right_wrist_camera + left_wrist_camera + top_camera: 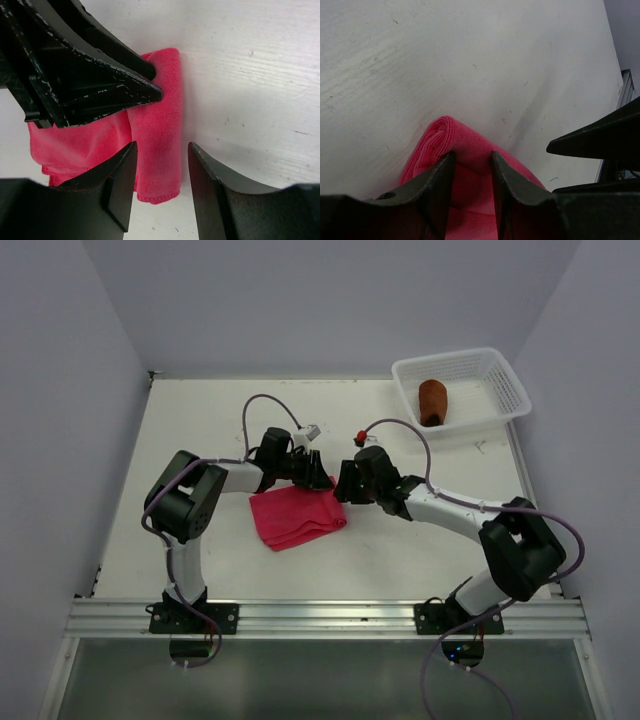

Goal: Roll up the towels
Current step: Roll the towel

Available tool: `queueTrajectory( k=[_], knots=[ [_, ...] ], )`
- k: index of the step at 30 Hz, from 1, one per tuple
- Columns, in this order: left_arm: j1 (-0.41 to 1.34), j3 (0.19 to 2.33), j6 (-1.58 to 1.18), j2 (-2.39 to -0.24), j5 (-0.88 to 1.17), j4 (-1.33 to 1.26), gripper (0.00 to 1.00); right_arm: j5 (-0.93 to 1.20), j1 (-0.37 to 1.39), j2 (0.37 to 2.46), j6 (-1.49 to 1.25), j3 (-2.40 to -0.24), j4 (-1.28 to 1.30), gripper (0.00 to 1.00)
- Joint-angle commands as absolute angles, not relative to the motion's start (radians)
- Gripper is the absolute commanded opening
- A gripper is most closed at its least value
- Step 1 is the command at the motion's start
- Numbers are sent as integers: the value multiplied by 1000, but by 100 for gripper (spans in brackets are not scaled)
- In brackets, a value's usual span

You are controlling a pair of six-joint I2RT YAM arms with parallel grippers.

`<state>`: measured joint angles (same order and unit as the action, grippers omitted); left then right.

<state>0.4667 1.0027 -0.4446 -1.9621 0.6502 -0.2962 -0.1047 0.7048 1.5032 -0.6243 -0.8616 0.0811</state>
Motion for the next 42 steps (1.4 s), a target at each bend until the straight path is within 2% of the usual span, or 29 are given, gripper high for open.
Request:
queueTrajectory(
  k=[1,9,14,17,18,22,24,30,42],
  knots=[
    [468,969,-408,-1974,552,-242,40,50,667,1558,-660,-861,-35,49],
    [466,968,-402,-1970,552,-232,40,95,627,1661,-637,-871,-87,51],
    [466,969,-405,-1954,551,-224,40,135,624,1698,-649,-850,-144,47],
    [466,976,-402,-1944,545,-213,40,156,626,1704,-655,-830,-178,34],
    [466,976,-402,-1941,543,-213,40,167,624,1704,-657,-824,-186,24],
    [465,977,-413,-1933,531,-212,40,173,626,1698,-657,-805,-204,5],
    [459,965,-431,-1914,528,-224,41,173,624,1692,-643,-808,-193,0],
    [436,971,-483,-1810,506,-233,41,69,634,1648,-545,-811,-121,0],
    [410,923,-534,-1689,506,-239,43,-381,784,1611,-302,-934,119,0]
  ],
)
